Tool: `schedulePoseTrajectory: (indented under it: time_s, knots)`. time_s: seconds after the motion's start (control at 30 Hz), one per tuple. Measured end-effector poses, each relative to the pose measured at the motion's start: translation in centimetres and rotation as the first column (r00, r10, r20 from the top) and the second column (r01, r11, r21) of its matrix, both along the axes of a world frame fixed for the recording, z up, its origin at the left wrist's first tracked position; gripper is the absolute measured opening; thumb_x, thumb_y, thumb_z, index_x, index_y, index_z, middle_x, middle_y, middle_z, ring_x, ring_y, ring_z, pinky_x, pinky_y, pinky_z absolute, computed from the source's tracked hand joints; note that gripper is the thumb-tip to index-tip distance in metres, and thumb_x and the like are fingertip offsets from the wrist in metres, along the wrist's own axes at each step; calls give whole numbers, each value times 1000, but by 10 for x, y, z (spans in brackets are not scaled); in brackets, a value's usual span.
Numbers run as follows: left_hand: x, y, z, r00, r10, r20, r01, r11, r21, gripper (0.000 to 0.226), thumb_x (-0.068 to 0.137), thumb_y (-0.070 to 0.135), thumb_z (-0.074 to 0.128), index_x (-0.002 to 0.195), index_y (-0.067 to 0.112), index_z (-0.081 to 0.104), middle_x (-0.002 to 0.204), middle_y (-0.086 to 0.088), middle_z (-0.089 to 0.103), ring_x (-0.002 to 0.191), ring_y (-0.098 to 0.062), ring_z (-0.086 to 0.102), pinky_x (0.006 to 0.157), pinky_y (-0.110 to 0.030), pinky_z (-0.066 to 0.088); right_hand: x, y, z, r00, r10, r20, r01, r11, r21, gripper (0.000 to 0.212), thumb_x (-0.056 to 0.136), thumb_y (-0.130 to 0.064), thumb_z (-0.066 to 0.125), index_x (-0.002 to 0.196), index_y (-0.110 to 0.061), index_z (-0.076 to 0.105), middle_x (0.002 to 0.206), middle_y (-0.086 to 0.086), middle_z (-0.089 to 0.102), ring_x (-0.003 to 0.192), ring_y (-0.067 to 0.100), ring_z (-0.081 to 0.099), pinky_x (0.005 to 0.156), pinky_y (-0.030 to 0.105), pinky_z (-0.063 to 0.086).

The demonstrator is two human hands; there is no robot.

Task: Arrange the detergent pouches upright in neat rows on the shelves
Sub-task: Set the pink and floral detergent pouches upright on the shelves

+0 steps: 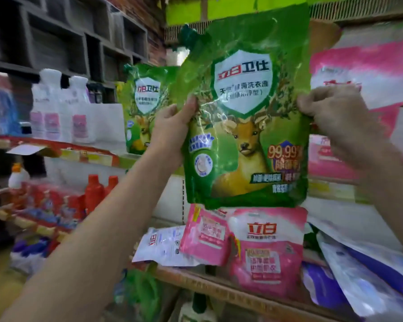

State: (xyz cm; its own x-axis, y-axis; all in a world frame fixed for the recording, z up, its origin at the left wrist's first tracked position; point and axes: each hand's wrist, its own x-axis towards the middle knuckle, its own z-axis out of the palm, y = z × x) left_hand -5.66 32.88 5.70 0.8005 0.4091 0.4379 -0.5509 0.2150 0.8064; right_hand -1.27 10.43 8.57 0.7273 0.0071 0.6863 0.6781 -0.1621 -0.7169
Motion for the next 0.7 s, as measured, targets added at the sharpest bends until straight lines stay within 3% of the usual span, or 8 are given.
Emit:
schedulePoseTrajectory:
  time_s: [0.1, 0.23, 0.33, 0.4, 0.47, 0.53, 0.6, 0.7]
  knots:
    - [30, 24, 25, 993, 122, -2, -120, 981, 153, 22, 84, 39, 62, 82, 17, 60, 53, 7, 70, 49, -9, 67, 48, -24, 54, 33, 18, 14, 997, -79, 23, 82, 987, -137, 25, 90, -14, 57, 69, 0, 58, 71, 14, 55, 55, 14, 56, 52, 24, 52]
    - [86, 45, 52, 970, 231, -76, -212, 957, 198, 50, 85, 46, 58, 122, 13, 53, 104, -7, 67, 91, -22, 66, 78, -38, 58, 80, 42, 35, 996, -86, -14, 82, 977, -197, 24, 91, -13, 55, 67, -7, 54, 67, 6, 54, 47, 8, 57, 36, 14, 46]
    - [131, 48, 66, 969, 204, -139, -178, 967, 180, 38, 89, 43, 52, 110, 11, 53, 95, -8, 64, 86, -22, 64, 80, -40, 57, 118, 62, 50, 992, -110, -57, 98, 978, -183, 29, 90, -9, 55, 62, -10, 47, 66, 6, 50, 55, 18, 57, 45, 30, 57]
    - [161, 50, 70, 965, 208, -159, -180, 968, 173, 38, 91, 41, 50, 115, 12, 53, 88, -6, 61, 84, -21, 63, 82, -40, 56, 144, 71, 56, 984, -149, -94, 132, 978, -164, 27, 89, -5, 54, 64, -8, 45, 71, 10, 50, 56, 26, 57, 44, 38, 57]
    - [189, 51, 70, 969, 177, -171, -149, 975, 163, 41, 92, 40, 49, 121, 11, 51, 91, -6, 63, 87, -23, 65, 81, -40, 56, 170, 76, 55, 972, -198, -129, 174, 969, -176, 20, 89, -4, 52, 70, -5, 48, 78, 14, 53, 58, 29, 60, 42, 37, 55]
    - [214, 52, 68, 971, 147, -190, -118, 981, 155, 35, 92, 40, 49, 114, 12, 52, 99, -8, 65, 91, -25, 66, 80, -42, 57, 192, 79, 49, 962, -235, -141, 205, 958, -199, 8, 90, -5, 50, 90, 1, 55, 86, 18, 59, 67, 34, 65, 56, 43, 58]
    - [236, 54, 64, 964, 148, -222, -116, 982, 150, 30, 92, 40, 49, 106, 13, 53, 100, -9, 67, 91, -26, 66, 77, -44, 57, 210, 81, 42, 954, -254, -157, 224, 957, -186, 22, 90, -6, 49, 107, 6, 56, 87, 17, 59, 82, 41, 66, 67, 51, 58]
    - [257, 57, 58, 959, 68, -274, -45, 995, 90, 29, 91, 40, 50, 100, 12, 51, 82, -6, 66, 70, -23, 66, 51, -37, 53, 224, 85, 36, 951, -281, -130, 261, 953, -155, 13, 89, -8, 52, 79, -2, 58, 67, 6, 51, 77, 42, 67, 63, 45, 60]
